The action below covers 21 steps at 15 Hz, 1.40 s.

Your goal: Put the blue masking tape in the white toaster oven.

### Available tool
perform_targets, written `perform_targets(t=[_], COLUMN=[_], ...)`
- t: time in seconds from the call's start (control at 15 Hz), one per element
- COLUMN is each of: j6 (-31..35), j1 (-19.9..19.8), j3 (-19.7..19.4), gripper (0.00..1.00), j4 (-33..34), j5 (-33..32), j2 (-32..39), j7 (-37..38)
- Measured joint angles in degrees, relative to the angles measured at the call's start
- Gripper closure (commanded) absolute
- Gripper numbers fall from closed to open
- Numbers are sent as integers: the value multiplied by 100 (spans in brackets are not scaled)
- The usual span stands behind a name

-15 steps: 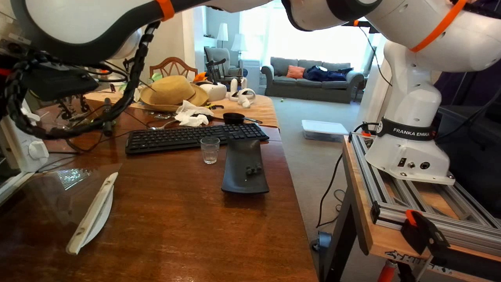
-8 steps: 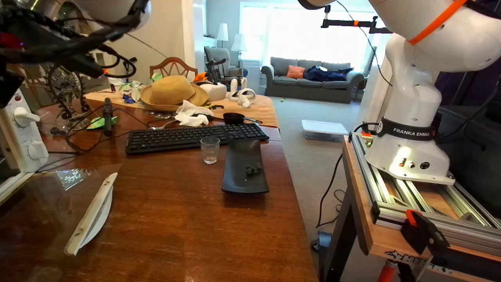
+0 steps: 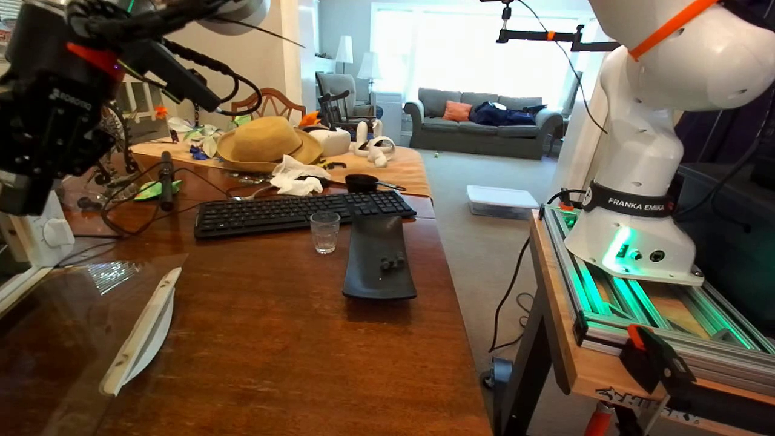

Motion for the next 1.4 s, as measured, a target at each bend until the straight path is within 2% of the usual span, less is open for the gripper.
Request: perform_targets(t=[0.27,0.47,0.67,0.87,1.13,1.4], j6=[-1102,-1563,-1579,-1579,-1573,-1574], j1=[-101,37,303,526,584,678], j3=[13,-145,-356,-409,-439,-659], gripper=[100,100,100,99,100,100], j4=[122,401,764,1139,1286,1345], j5=[20,-168,-518,-682,-697,-936], j2=[121,336,593,841,934,950], j7=[-286,-384,-384,-384,-354,-271])
